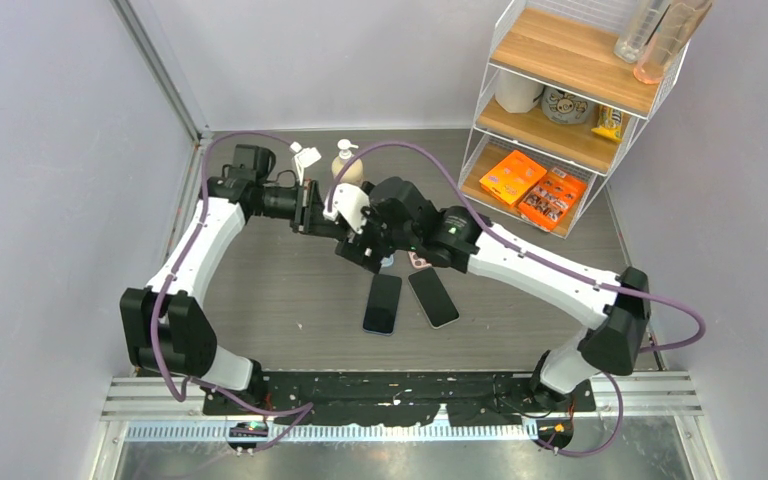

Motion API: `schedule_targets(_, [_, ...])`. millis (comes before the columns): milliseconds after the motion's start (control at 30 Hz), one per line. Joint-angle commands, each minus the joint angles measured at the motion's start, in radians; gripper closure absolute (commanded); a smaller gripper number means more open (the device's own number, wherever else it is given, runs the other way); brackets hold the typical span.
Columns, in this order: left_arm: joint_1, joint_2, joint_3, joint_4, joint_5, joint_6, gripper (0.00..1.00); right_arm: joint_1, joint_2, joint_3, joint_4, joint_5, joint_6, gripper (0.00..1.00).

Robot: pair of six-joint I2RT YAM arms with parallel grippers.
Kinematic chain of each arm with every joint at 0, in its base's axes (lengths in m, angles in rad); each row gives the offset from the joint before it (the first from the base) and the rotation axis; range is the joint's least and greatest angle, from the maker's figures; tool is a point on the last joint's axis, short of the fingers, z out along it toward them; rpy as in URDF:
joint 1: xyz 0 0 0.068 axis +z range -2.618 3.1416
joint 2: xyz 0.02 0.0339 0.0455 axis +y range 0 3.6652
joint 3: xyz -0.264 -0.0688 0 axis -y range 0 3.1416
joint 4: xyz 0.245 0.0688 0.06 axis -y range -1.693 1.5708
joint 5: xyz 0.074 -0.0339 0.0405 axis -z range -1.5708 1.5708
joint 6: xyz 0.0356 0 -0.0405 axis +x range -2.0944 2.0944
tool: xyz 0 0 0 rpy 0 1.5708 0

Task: Take the phone out of the phone case
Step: Pick up the phone at the center of the board.

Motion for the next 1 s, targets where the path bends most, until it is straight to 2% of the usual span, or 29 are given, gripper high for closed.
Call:
schedule_targets(0, [0.026,-0.015,0.066,-0.049,-0.021,0.214,1.00,0.001,-0.139,-0.001,0.060,0.001,-0.011,0.05])
schedule_targets(100, [0.026,-0.040,0.082,-0.090,-0.059,0.291,1.00,-0.001,-0.182,-0.014,0.056,0.006,-0.005,0.01])
schedule_targets(267, [0.029,-0.092,0.106,-0.193,-0.051,0.451,1.00,-0.035,-0.268,-0.038,0.039,-0.015,0.016,0.03])
schedule_targets(333, [0.029,-0.129,0.096,-0.216,-0.042,0.507,1.00,-0.074,-0.295,-0.042,0.030,-0.065,0.041,0.03])
schedule_targets(433, [0.029,-0.198,0.057,-0.210,-0.014,0.557,1.00,-0.145,-0.333,-0.061,0.033,-0.226,0.090,0.03])
schedule_targets(500, [0.027,-0.252,0.020,-0.160,0.004,0.538,1.00,-0.211,-0.367,-0.125,0.076,-0.320,0.117,0.03])
schedule_targets(633, [0.013,-0.379,-0.084,0.012,0.027,0.422,1.00,-0.270,-0.437,-0.241,0.174,-0.506,0.128,0.01])
schedule_targets(733, [-0.028,-0.461,-0.144,0.129,0.008,0.345,1.00,-0.277,-0.451,-0.280,0.190,-0.618,0.117,0.00])
schedule_targets(967, [-0.160,-0.579,-0.228,0.337,-0.040,0.166,1.00,-0.278,-0.440,-0.317,0.194,-0.830,0.088,0.06])
